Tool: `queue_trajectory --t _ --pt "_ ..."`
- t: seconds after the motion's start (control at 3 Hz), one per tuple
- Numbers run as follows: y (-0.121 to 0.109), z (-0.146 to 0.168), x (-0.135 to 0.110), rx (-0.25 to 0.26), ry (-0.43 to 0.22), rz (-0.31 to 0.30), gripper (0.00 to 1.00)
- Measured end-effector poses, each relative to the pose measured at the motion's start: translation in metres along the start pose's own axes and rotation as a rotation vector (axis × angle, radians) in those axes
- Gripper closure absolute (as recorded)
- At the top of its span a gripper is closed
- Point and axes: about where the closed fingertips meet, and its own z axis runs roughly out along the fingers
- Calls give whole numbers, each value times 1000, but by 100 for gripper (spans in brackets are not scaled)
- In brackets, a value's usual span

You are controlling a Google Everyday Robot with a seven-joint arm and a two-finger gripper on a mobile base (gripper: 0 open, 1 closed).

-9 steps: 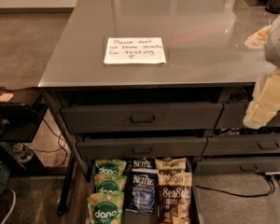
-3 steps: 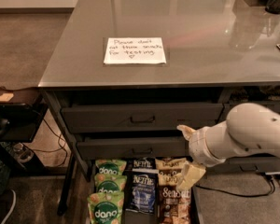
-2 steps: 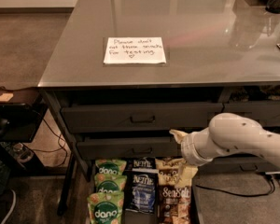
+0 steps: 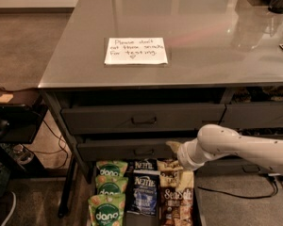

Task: Pick blue chip bag from bottom drawer and place on counter

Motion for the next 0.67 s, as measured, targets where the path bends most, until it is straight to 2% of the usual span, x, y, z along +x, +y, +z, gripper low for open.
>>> queue_trajectory --t 0.33,0.67 --pt "5 9 3 -14 -8 11 0" --pt "15 30 23 -26 18 -6 0"
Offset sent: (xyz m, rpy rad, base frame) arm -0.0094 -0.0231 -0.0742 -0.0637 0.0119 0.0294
